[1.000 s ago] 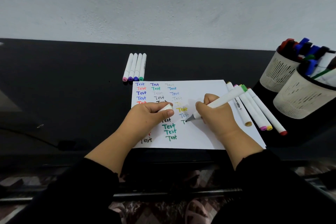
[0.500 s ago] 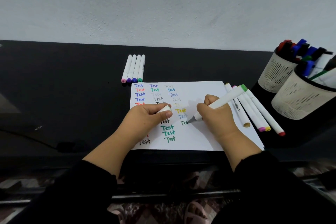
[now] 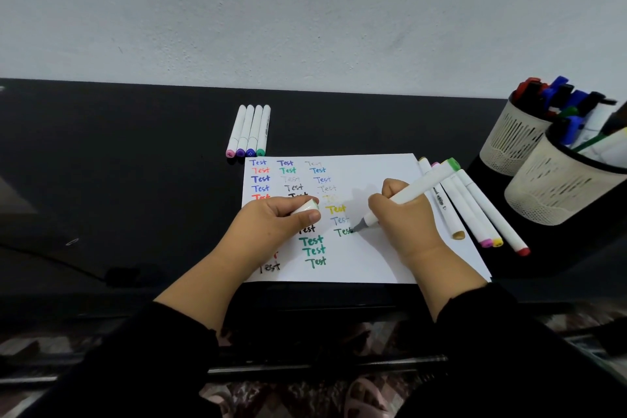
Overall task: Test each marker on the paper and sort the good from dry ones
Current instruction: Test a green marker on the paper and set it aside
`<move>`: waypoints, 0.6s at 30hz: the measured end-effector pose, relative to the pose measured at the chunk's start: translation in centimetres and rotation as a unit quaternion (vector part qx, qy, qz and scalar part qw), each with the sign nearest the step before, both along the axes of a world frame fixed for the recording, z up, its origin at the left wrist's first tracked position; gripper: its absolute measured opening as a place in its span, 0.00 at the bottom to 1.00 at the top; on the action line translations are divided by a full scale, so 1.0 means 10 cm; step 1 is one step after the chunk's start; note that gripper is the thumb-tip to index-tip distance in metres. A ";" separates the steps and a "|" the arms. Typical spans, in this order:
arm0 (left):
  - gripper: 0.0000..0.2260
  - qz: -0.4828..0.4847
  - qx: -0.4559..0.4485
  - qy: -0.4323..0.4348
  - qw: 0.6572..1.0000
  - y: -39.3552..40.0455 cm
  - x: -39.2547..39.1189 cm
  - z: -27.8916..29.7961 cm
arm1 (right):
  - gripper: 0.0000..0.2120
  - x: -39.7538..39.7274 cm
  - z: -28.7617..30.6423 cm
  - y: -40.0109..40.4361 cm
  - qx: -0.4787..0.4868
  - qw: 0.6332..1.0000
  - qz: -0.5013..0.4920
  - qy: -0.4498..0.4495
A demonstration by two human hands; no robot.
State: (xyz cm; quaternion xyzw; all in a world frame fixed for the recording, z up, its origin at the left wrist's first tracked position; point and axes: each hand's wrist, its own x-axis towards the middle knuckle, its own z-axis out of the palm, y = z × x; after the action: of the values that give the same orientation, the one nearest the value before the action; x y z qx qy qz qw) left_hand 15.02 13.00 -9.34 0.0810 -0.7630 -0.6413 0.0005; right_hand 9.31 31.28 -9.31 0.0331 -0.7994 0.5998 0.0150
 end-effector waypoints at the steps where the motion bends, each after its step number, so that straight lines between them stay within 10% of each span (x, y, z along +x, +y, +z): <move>1: 0.08 -0.002 -0.002 0.001 1.000 0.00 0.00 0.00 | 0.20 -0.01 -0.01 0.00 -0.009 1.000 -0.008 -0.001; 18: 0.11 -0.050 0.041 -0.023 0.998 0.03 0.05 0.10 | 0.20 0.04 0.14 -0.27 -0.116 0.991 0.063 0.000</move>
State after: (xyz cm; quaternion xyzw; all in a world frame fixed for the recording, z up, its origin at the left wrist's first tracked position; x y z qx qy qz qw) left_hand 15.49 13.28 -8.34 0.0576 -0.7389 -0.6693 -0.0527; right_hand 9.75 28.55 -7.87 0.0814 -0.7208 0.6880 -0.0196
